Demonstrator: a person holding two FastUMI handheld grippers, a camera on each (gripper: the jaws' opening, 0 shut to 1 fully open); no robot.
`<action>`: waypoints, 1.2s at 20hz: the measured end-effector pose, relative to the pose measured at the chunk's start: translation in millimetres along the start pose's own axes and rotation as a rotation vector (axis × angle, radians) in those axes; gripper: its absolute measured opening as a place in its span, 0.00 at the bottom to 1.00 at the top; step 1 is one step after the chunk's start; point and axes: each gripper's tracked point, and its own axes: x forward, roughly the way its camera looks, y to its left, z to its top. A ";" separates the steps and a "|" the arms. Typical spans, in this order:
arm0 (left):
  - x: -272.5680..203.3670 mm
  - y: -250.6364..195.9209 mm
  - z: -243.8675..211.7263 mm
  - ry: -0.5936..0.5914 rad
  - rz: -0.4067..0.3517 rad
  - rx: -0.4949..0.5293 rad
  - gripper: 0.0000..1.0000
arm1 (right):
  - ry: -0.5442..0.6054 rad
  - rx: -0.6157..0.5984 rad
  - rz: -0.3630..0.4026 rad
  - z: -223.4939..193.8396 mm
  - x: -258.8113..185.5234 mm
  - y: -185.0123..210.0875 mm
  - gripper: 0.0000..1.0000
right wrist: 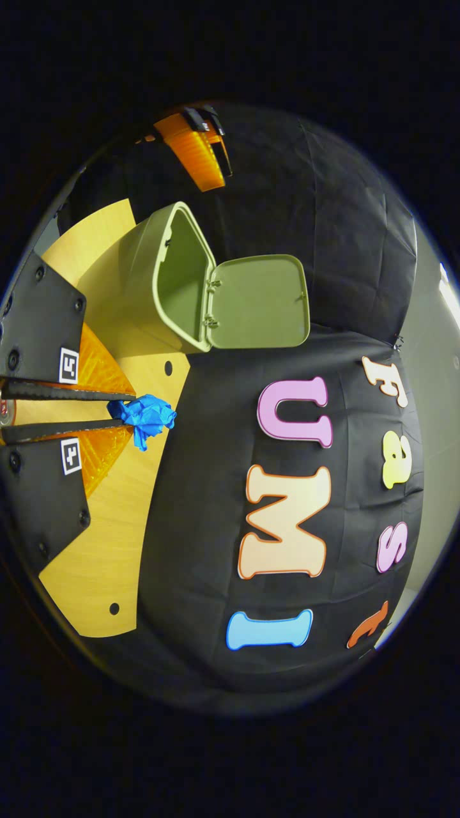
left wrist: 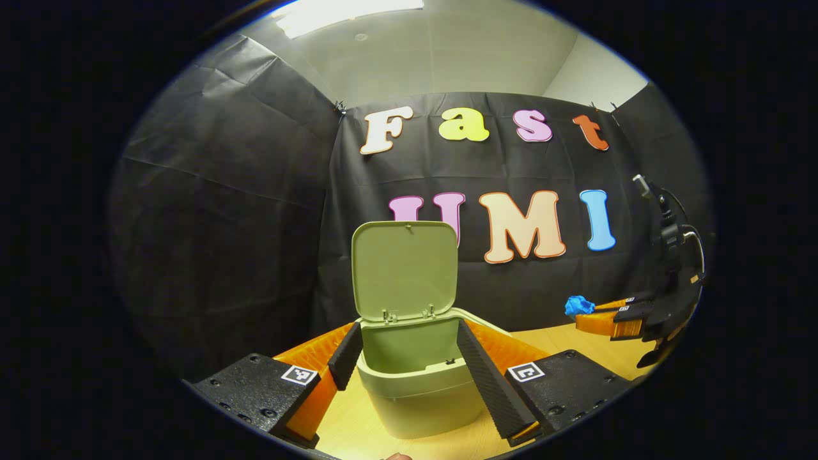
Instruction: Press the lid of the desktop garbage bin to open it, pick up the crumpled paper on the desktop and throw it into the bin, then pick up the pop can on the desktop and drop it into the bin, and finally close the garbage bin lid.
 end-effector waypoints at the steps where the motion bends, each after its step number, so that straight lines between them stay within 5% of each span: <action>1: 0.3 5.5 -0.4 0.002 0.005 0.003 0.96 | -0.011 0.000 0.014 7.0 3.6 8.2 0.17; 8: -0.4 37.9 -10.2 0.020 0.035 0.023 0.96 | -0.076 -0.019 0.108 42.9 29.3 68.0 0.16; 16: -5.6 63.6 -21.5 0.046 0.046 0.030 0.92 | -0.036 -0.064 0.202 33.6 54.4 131.3 0.22; 21: -2.0 53.1 -22.0 0.041 0.014 0.021 0.92 | -0.061 -0.088 0.176 33.8 49.2 130.0 1.00; 24: 0.3 31.5 -20.5 0.033 -0.029 0.011 0.93 | -0.137 -0.105 0.116 49.6 31.5 103.2 0.98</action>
